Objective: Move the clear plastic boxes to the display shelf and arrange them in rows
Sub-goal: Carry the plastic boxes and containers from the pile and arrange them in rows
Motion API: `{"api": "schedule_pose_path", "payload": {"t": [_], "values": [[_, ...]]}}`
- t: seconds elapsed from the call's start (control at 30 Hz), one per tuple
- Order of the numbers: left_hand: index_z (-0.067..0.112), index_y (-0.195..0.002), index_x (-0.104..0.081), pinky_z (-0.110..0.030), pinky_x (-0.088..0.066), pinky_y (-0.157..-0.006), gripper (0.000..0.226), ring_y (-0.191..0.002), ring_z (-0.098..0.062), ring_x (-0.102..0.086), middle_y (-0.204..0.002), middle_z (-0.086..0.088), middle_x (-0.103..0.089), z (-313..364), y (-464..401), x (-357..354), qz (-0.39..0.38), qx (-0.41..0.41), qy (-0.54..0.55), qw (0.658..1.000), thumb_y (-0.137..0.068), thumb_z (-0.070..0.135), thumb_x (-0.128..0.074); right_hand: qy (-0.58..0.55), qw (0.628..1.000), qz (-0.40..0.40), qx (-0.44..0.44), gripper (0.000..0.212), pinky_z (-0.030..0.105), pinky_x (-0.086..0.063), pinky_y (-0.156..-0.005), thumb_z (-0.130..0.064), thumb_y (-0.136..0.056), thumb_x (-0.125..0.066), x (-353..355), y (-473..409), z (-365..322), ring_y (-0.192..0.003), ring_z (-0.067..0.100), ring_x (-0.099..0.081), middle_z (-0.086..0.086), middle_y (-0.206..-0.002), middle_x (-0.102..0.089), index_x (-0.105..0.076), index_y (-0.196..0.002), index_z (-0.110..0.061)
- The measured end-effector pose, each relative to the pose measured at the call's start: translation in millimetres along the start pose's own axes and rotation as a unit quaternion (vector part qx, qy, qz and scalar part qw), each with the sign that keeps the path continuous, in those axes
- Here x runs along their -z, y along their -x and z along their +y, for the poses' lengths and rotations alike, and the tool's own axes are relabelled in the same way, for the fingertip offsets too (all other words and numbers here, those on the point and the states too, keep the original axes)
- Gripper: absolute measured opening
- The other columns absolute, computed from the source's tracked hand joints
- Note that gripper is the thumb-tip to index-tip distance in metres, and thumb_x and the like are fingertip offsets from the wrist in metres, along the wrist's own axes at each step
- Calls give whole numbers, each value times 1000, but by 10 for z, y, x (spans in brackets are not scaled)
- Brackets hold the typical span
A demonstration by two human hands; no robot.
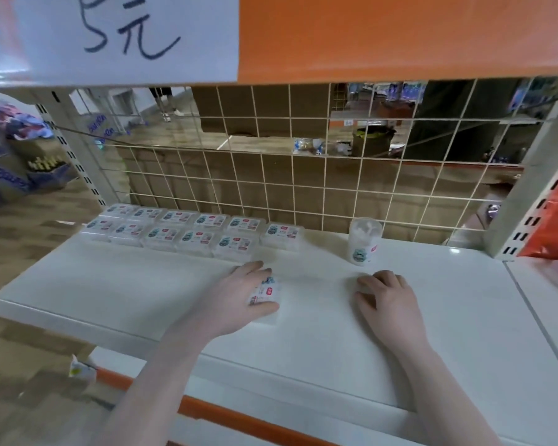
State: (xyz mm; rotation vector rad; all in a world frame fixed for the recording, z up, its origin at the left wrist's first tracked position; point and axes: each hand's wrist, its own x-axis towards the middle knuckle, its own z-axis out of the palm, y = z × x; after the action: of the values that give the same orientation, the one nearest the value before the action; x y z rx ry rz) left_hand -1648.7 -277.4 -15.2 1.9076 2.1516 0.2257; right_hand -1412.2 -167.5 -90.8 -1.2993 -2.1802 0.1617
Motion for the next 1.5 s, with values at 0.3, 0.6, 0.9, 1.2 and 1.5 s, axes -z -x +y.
{"api": "schedule_pose_path", "payload": {"t": [0.3,0.6,0.9,1.2,1.5], "values": [[36,-147,-22,-5,-6,-103,58,-141,5,-7,-155,21,-8,-220,69,-26,-61,-107,-25,992,-95,33,-48,0,1000,17,-8,18,38,-49,-65,-5,-66,-76,-44,6,20,-71,36,-57,11,-78,-62,-72,-84,-8],[31,-145,-30,-26,-30,-107,65,-134,-13,-29,-149,10,-29,-196,-120,-139,18,-97,-131,986,-86,57,-35,27,999,35,4,11,37,-48,-62,-12,-69,-65,-78,14,8,-68,34,-55,9,-75,-59,-69,-79,-8],[17,-126,-52,-28,-37,-94,65,-119,-19,-42,-124,1,-48,146,-362,-252,96,-19,-120,988,-81,65,-50,37,999,26,-8,18,38,-50,-62,-19,-71,-58,-68,15,-15,-68,34,-56,8,-75,-60,-70,-79,-9],[10,-137,-40,-30,-35,-99,57,-125,-21,-37,-135,-3,-41,116,-502,-254,81,-4,-135,987,-94,49,-40,36,999,22,-13,13,39,-50,-64,-6,-68,-74,-73,10,-6,-71,35,-57,9,-77,-61,-70,-81,-8],[9,-130,-45,-30,-36,-95,51,-120,-22,-39,-129,-5,-43,115,-655,-276,112,38,-115,986,-94,46,-41,36,999,22,-12,10,37,-49,-62,-12,-71,-68,-69,7,-21,-70,33,-56,8,-76,-60,-70,-80,-9]]}}
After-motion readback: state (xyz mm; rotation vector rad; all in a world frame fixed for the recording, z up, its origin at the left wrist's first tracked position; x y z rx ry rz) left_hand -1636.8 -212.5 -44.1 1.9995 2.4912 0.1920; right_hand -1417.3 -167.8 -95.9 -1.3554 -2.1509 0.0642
